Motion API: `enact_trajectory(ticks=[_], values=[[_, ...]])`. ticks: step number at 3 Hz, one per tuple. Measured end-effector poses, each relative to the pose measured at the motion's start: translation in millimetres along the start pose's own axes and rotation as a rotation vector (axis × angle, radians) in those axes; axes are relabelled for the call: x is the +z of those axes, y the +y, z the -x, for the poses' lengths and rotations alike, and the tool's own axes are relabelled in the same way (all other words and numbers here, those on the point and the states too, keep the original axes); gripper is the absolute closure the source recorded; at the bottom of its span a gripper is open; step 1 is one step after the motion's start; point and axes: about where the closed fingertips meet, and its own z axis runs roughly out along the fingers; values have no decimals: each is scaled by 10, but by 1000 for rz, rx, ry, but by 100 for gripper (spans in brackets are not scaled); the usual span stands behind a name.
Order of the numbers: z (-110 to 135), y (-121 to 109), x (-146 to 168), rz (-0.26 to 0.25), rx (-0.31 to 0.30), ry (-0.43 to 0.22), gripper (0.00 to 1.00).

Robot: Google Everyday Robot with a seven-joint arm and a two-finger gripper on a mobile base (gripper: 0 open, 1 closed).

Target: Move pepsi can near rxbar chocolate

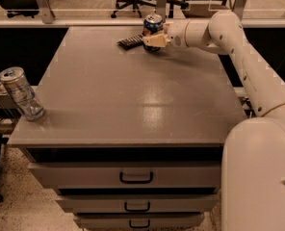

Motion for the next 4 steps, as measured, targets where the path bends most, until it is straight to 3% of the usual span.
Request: enact_trajectory(ticks=[1,3,4], values=[[-59,-36,86,-22,-7,41,84],[-88,-103,89,-44,-18,70,36],[-88,-134,73,-53,-22,71,7]])
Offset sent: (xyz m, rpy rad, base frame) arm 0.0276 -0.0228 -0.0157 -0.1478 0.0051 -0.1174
